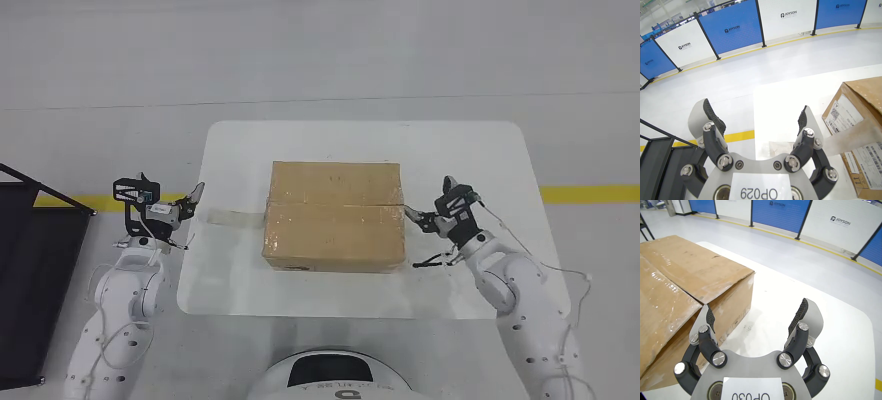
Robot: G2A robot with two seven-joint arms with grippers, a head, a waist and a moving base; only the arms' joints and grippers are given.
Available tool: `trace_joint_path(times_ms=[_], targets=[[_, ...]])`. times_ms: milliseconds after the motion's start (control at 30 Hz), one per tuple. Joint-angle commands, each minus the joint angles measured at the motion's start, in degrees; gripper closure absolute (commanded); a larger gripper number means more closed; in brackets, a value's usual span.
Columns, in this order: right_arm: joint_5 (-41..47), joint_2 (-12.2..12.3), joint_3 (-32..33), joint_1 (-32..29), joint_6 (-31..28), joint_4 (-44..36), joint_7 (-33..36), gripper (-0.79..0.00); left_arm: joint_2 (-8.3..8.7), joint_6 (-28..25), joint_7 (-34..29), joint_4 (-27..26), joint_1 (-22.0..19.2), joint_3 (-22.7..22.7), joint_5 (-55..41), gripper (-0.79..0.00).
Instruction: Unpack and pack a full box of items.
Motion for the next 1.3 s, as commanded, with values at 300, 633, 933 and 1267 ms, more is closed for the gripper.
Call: trace_joint_path(times_ms=[300, 633, 933, 1267], targets=[[11.0, 2.2, 5.3, 1.5, -29.3, 4.7, -1.6, -0.785, 0.0, 0.0, 0.0, 0.0, 0.0, 0.0, 0.0, -0.785], [1.8, 7.5, 1.2, -1.3, -29.3, -0.2, -7.0, -0.785, 0.0, 0.0, 0.0, 0.0, 0.0, 0.0, 0.0, -0.785], [-3.9, 9.8, -1.0, -0.7, -29.3, 1.3, -8.6, -0.785, 0.0, 0.0, 0.0, 0.0, 0.0, 0.0, 0.0, -0.785], [-4.7, 10.4, -1.5, 0.2, -27.8, 2.6, -7.4, -0.785, 0.0, 0.0, 0.0, 0.0, 0.0, 0.0, 0.0, -0.785]])
